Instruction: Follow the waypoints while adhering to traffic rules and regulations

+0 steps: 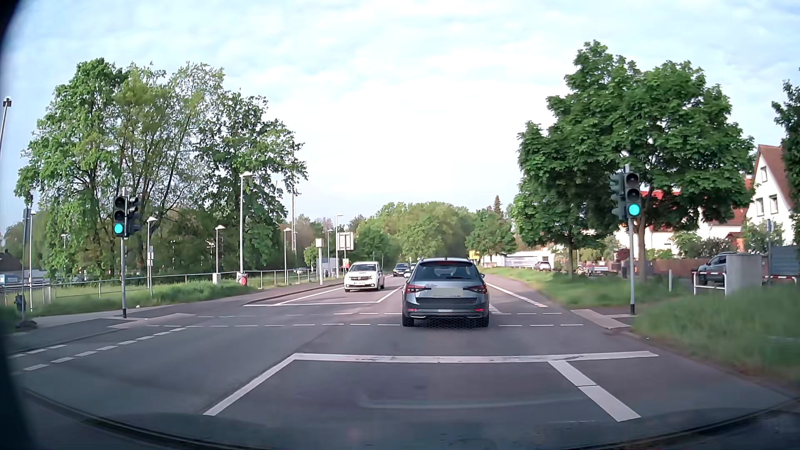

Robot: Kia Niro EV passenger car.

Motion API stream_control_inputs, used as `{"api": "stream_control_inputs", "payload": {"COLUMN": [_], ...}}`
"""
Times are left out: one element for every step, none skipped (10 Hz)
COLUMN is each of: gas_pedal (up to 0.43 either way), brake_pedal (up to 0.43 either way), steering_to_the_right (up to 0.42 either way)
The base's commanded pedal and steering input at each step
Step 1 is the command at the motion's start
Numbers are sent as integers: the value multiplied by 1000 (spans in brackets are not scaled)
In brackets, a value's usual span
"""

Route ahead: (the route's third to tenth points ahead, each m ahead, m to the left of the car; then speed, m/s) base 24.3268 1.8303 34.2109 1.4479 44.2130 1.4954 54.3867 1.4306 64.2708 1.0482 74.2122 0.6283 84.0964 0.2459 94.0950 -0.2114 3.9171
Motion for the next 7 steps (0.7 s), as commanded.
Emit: {"api": "stream_control_inputs", "payload": {"gas_pedal": [378,378,390,390,390,390,398], "brake_pedal": [0,0,0,0,0,0,0], "steering_to_the_right": [-2,-2,-2,-2,-2,-2,-2]}}
